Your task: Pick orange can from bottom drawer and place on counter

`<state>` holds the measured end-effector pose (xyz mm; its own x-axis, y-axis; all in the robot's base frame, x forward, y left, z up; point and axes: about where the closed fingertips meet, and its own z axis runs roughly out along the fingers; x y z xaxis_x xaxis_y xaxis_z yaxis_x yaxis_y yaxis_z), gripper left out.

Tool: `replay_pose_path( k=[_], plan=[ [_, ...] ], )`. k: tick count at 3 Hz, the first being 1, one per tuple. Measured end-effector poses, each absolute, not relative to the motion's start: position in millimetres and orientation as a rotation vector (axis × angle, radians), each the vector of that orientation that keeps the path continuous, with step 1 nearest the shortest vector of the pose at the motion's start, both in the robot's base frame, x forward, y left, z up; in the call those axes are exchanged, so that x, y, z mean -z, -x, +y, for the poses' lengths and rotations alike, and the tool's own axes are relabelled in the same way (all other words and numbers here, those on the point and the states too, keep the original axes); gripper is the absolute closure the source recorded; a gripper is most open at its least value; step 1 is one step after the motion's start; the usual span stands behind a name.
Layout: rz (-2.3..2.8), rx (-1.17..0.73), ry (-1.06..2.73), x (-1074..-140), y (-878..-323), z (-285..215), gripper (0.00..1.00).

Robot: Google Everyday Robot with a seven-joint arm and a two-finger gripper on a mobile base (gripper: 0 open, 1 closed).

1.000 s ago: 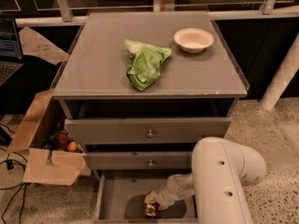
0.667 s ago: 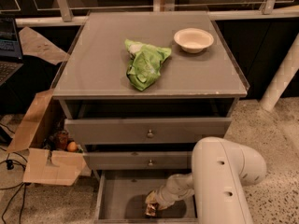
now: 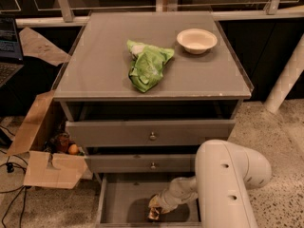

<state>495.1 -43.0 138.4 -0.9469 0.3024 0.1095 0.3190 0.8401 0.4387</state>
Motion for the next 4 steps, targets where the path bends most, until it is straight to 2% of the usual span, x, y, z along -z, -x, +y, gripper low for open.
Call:
replay_pose_path(
  k=[2,4],
  plan=[
    [-2.991,0.758,0.345,-160.0,-485.1,-44.7,1.00],
    [-3.048,0.853,0.001,-213.5,-463.9,-80.5,1.00]
  ],
)
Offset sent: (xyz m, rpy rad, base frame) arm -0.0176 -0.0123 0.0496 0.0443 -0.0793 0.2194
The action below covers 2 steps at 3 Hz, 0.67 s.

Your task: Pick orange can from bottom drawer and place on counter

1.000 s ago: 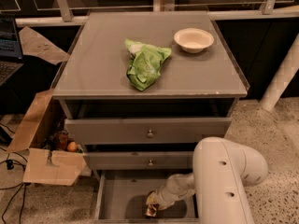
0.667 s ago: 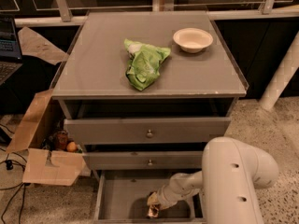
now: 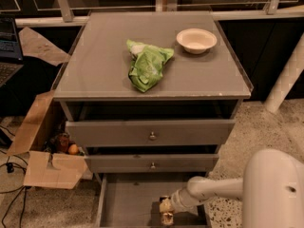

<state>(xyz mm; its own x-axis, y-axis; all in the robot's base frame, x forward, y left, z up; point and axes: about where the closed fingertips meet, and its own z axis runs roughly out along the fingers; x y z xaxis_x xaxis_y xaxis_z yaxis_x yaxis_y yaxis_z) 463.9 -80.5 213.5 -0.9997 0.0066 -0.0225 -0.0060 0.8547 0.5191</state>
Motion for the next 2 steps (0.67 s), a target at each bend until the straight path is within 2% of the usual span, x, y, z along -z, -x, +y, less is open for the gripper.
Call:
replay_pose_path(
  k=[2],
  plan=[
    [2.905,-0.904,0.279,-270.5,-456.2,-89.1,1.00]
  ],
)
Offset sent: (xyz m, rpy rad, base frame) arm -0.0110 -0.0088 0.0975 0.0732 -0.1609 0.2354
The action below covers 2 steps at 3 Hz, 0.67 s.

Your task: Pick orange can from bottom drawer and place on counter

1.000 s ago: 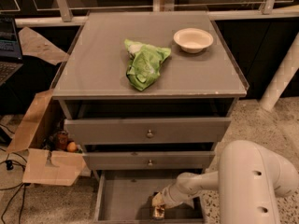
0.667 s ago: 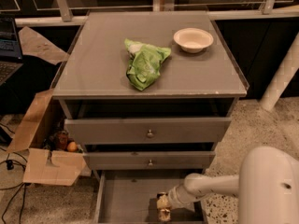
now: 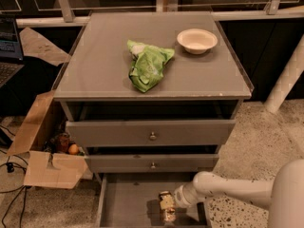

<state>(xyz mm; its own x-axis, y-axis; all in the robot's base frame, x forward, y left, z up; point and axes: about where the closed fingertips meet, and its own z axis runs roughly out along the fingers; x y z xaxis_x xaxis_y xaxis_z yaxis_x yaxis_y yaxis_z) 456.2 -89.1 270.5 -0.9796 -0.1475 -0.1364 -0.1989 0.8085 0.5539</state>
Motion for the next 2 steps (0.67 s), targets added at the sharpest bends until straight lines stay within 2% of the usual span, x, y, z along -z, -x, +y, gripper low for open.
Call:
replay_pose_path(
  k=[2],
  plan=[
    [2.678,-0.897,0.528,-317.1,-428.2,-76.7,1.00]
  ],
)
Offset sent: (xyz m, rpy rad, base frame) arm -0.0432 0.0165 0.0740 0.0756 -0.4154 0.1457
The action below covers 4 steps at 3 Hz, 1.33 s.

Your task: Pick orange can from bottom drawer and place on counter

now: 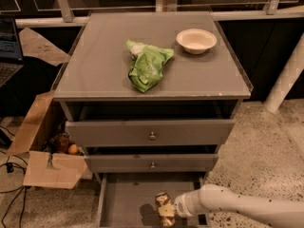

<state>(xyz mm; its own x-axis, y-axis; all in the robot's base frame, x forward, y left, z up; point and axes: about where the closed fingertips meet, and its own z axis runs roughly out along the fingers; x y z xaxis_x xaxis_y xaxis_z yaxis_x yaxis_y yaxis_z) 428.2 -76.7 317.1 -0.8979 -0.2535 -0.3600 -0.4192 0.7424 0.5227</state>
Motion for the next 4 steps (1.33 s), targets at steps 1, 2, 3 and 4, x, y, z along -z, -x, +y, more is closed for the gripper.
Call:
replay_pose_path(
  k=[1,2,3,4],
  plan=[
    [2.666,-0.897,0.524,-317.4,-426.4,-76.0,1.00],
    [2.666,-0.898,0.524,-317.4,-426.4,-75.9,1.00],
    [2.598,-0.862,0.563,-349.0,-413.9,-76.5,1.00],
    [2.353,-0.695,0.749,-438.0,-393.1,-76.3,1.00]
  ],
)
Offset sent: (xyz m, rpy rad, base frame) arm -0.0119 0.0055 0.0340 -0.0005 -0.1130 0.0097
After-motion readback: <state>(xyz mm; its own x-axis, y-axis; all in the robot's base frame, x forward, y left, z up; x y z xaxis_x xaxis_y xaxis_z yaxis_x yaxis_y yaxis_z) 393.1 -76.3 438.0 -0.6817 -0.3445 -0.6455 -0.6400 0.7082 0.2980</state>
